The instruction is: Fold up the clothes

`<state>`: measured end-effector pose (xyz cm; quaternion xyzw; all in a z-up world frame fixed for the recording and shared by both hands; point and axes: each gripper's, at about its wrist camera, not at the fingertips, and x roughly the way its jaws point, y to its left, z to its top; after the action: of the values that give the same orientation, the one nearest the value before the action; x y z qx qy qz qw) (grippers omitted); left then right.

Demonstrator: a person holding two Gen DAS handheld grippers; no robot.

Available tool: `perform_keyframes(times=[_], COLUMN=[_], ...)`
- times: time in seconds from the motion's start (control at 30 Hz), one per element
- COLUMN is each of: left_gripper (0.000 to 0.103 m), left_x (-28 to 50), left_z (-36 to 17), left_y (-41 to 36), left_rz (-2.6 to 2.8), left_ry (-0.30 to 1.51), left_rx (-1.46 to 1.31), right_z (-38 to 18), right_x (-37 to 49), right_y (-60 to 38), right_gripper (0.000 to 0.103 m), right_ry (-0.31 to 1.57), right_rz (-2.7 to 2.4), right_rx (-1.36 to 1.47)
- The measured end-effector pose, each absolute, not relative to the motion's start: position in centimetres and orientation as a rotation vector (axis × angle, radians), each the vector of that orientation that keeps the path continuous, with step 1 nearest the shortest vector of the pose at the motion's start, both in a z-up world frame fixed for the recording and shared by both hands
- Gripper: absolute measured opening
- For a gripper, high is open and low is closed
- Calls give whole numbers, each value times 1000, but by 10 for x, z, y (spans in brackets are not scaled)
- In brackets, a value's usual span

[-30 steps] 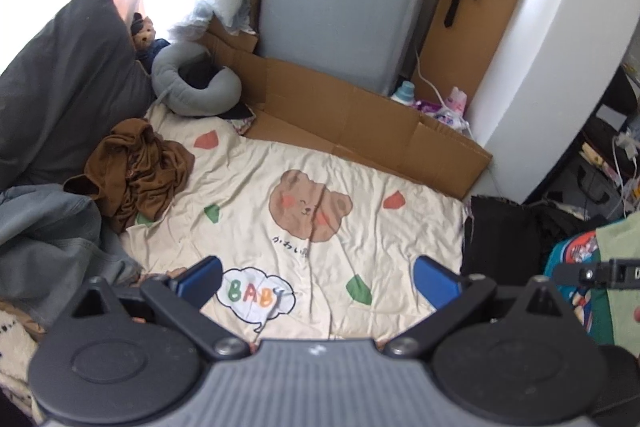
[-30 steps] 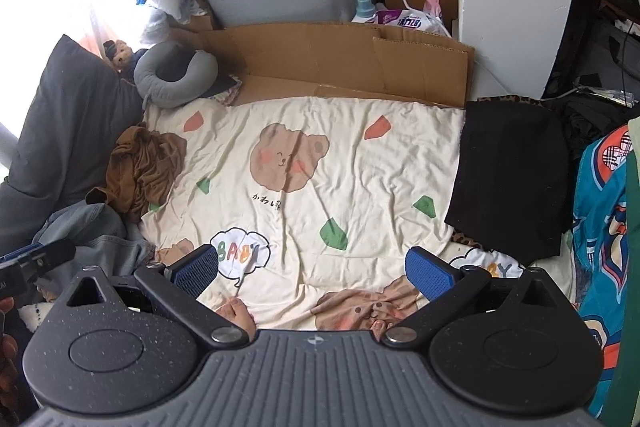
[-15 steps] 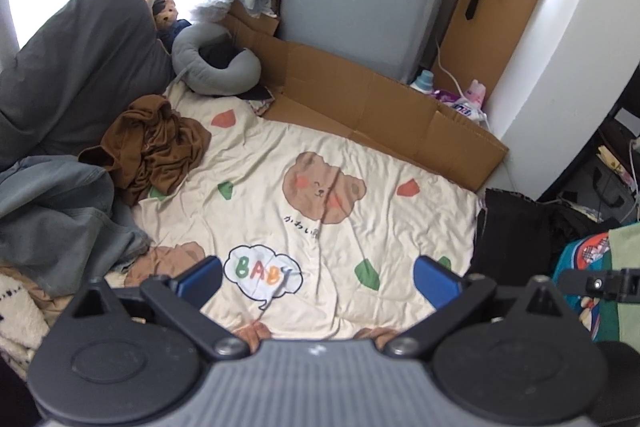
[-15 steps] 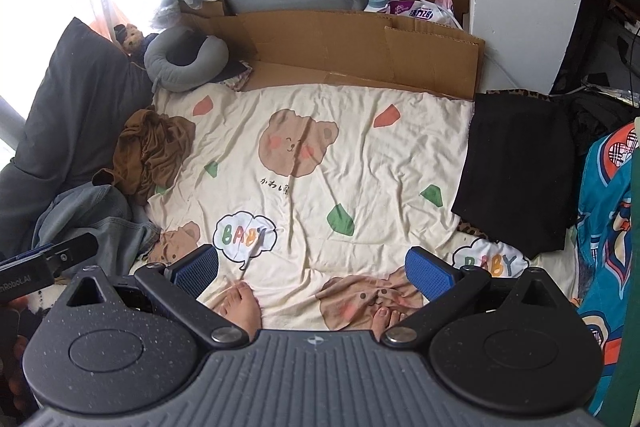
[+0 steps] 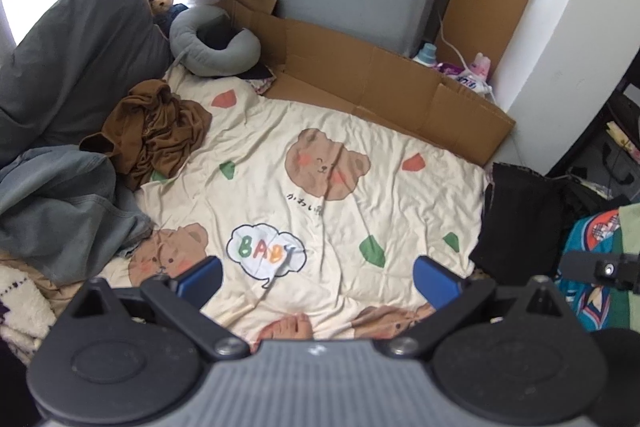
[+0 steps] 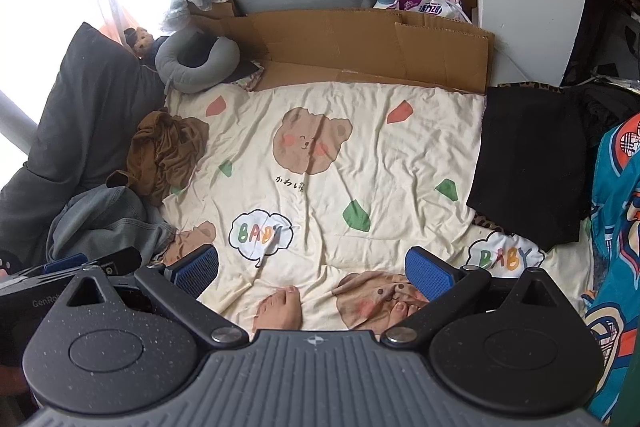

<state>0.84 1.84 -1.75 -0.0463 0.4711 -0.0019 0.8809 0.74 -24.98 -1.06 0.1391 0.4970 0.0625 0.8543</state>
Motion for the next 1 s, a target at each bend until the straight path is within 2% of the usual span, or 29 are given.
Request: perform_keyframes(times=[1.0], left_gripper=[99], left_x=[16], left_z=[-24], left_y=[9], left_rz=[1], left_ry=[1001], left_rx=[-71], right_z=[-12], right_x=[9], right_y=[-257], right_gripper=[102], right_ry=[1063], right_rz=[116], right_rx=[284])
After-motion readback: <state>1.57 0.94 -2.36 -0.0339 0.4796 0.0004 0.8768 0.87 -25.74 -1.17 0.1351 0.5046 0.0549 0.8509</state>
